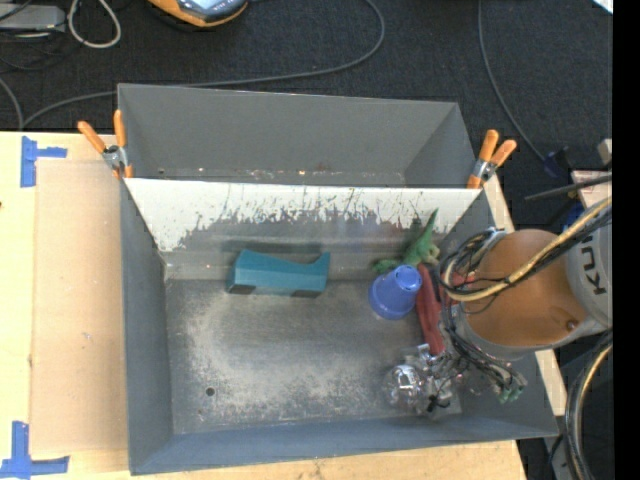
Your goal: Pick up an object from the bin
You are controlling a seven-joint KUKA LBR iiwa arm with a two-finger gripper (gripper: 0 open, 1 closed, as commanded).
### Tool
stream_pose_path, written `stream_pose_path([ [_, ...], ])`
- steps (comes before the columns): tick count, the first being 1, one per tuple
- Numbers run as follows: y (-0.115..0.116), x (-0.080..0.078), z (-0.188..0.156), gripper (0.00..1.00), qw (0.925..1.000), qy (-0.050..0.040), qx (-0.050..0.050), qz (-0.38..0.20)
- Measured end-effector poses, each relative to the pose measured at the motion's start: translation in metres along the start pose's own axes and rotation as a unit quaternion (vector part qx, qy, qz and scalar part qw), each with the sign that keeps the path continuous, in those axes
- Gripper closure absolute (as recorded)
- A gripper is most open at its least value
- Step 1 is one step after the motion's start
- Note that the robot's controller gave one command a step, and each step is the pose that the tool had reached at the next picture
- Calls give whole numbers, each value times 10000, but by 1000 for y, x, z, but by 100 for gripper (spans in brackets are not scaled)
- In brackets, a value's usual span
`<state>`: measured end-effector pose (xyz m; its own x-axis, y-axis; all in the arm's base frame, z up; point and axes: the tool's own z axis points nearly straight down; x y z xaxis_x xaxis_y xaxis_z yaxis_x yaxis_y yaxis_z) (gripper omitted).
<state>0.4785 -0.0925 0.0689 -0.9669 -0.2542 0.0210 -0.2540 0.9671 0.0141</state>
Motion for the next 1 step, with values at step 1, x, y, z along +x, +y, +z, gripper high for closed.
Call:
stream_pose_path([
  [1, -5, -29, -90, 100, 9987, -32, 12, -507],
])
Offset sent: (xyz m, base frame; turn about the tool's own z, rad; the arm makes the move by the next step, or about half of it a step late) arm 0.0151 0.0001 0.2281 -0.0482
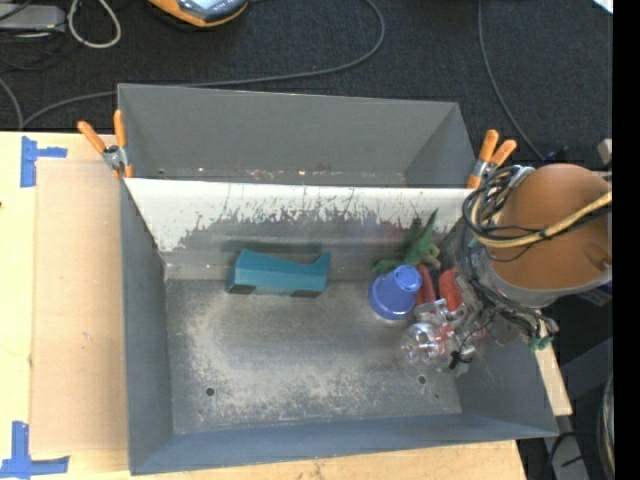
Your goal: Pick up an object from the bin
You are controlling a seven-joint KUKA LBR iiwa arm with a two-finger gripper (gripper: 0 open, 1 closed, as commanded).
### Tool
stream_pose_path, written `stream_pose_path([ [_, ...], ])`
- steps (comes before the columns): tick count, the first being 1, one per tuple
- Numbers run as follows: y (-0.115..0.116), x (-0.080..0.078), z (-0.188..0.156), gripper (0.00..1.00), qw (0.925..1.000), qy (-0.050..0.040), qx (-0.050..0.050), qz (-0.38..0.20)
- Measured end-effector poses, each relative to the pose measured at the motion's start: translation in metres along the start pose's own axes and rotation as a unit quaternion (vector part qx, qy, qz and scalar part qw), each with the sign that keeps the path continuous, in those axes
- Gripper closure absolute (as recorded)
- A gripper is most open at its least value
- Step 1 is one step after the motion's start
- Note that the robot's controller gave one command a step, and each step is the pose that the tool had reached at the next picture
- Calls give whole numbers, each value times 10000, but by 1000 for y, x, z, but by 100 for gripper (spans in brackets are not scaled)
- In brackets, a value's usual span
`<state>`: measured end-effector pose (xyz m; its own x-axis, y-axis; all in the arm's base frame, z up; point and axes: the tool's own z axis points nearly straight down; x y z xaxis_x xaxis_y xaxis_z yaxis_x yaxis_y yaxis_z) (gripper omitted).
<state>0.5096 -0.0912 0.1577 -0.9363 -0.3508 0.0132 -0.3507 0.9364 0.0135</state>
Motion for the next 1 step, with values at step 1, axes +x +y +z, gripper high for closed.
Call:
stream_pose_path([
  [1, 5, 11, -75, 100, 9998, 84, -46, 160],
])
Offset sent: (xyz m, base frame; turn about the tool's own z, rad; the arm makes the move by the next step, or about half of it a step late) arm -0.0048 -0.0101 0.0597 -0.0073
